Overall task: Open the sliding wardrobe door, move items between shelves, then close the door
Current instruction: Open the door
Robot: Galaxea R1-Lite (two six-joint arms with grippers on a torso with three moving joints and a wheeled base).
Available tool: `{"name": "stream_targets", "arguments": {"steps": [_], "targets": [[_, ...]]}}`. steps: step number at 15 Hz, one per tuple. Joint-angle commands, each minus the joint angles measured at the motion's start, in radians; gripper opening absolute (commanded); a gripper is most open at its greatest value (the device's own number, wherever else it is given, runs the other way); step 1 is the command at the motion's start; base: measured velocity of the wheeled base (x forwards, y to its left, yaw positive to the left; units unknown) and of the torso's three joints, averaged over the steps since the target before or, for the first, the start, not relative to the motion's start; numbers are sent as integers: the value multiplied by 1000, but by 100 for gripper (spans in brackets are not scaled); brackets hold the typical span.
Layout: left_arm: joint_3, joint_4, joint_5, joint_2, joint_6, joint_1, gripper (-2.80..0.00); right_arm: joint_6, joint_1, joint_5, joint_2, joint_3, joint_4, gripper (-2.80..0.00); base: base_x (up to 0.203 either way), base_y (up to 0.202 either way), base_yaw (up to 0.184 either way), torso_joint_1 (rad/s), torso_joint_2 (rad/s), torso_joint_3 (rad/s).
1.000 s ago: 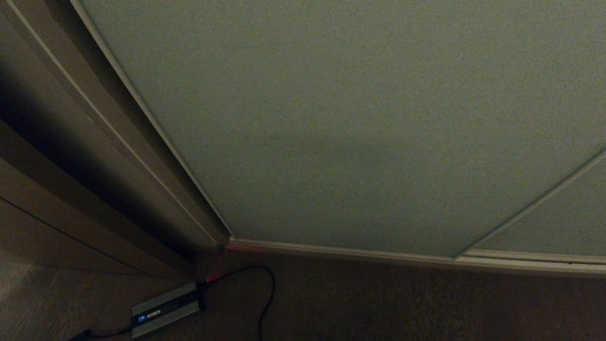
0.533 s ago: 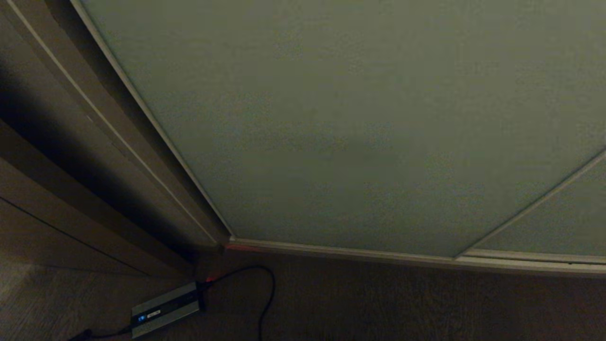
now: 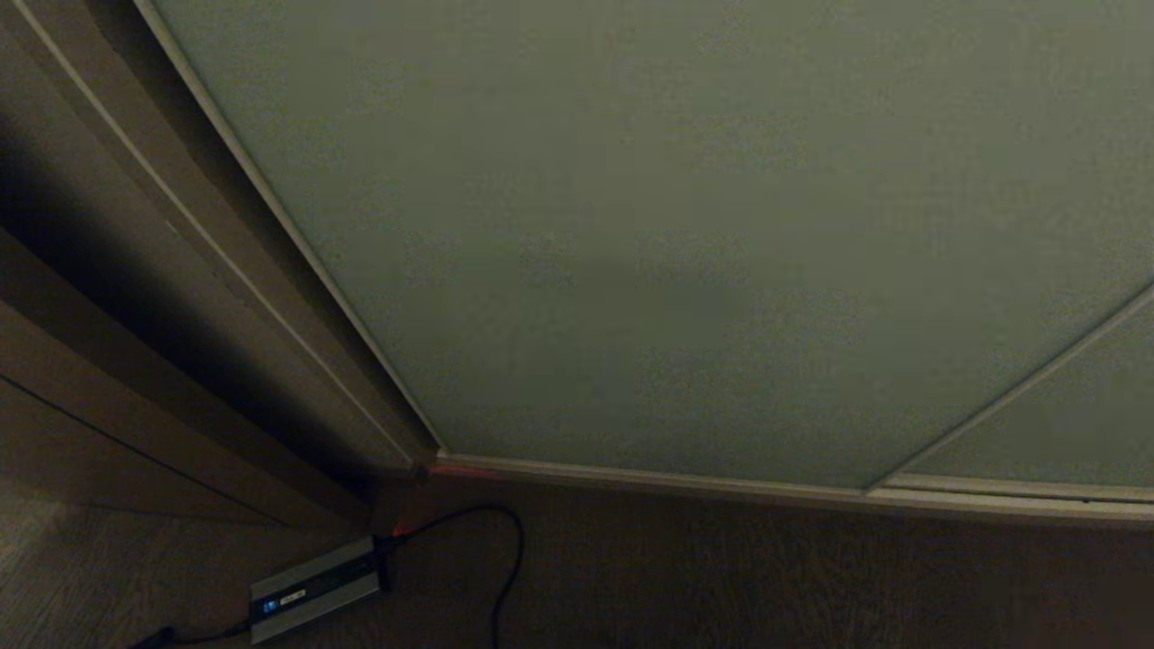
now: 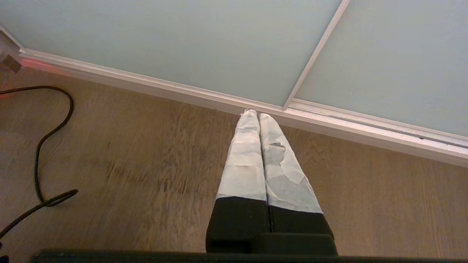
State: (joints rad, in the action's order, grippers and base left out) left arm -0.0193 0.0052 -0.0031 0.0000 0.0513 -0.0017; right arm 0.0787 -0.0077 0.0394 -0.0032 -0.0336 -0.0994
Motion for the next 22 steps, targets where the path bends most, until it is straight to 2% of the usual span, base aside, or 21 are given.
{"name": "stream_targets", "arguments": {"steps": [1,3,5,9,14,16,20,22], "targets": [[18,-17,2,2,4,0,-280,1,0,1,2,0,0,-280,0,0,0,0,0,0],[14,-61,6,1,9,0,-280,1,0,1,2,0,0,-280,0,0,0,0,0,0],[-51,-118,18,1,32,0,-280,1,0,1,2,0,0,-280,0,0,0,0,0,0],[-321,-113,64,41,56,0,-280,1,0,1,2,0,0,-280,0,0,0,0,0,0],[-686,-174,143,424,59,9,-280,1,0,1,2,0,0,-280,0,0,0,0,0,0],[-783,-289,178,594,59,24,-280,1,0,1,2,0,0,-280,0,0,0,0,0,0],[-854,-663,203,872,58,51,-280,0,0,1,2,0,0,-280,0,0,0,0,0,0],[-890,-734,202,965,34,55,-280,1,0,1,2,0,0,-280,0,0,0,0,0,0]]}}
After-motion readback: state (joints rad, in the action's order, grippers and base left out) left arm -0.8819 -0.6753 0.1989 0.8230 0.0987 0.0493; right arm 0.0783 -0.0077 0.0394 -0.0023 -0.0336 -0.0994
